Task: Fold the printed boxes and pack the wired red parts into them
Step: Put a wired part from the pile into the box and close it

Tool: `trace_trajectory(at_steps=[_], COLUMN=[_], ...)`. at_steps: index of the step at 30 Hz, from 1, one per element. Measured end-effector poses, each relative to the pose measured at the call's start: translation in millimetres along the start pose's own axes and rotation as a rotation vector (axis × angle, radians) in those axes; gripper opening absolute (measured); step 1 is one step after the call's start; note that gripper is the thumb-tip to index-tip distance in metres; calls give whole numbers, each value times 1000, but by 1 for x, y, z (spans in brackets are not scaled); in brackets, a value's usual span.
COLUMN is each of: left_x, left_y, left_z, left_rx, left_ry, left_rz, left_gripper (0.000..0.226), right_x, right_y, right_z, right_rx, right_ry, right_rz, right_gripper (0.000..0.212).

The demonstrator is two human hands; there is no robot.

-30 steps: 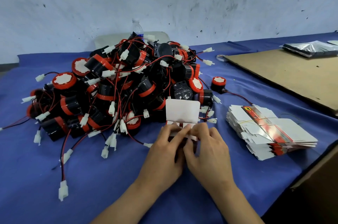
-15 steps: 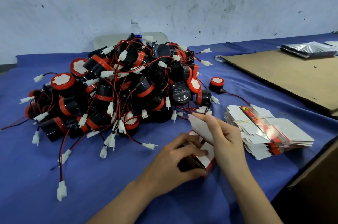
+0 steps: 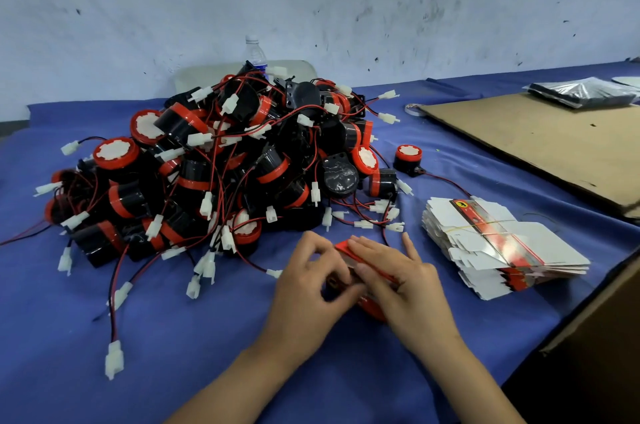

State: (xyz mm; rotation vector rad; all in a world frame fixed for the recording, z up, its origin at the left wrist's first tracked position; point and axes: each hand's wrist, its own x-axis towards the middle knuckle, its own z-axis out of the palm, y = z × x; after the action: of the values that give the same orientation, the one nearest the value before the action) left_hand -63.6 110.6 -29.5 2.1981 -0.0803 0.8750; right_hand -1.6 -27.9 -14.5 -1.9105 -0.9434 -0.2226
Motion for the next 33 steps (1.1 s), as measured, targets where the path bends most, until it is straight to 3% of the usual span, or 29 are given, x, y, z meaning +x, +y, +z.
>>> trace_trajectory(at_steps=[3,11,25,33], left_x=[2,6,8,10], left_y=[-6,-9,-8,-17], left_z=[-4,-11,-13,-19], left_rx=[-86,-280,-139,-232], left_ry=[-13,-6,-21,-150], left_rz=[-103,-226,-118,-168], left_gripper=[30,23,9,10], right_x=[-5,-6,-6,-8], right_y=[2,2,8,5], right_z=[2,2,1,-6], right_rx=[-84,-197,-168,-386], right_ry=[-26,-43,-43,-225], right_rz=[-46,-66,-105,-143], right_gripper=[30,35,33,41])
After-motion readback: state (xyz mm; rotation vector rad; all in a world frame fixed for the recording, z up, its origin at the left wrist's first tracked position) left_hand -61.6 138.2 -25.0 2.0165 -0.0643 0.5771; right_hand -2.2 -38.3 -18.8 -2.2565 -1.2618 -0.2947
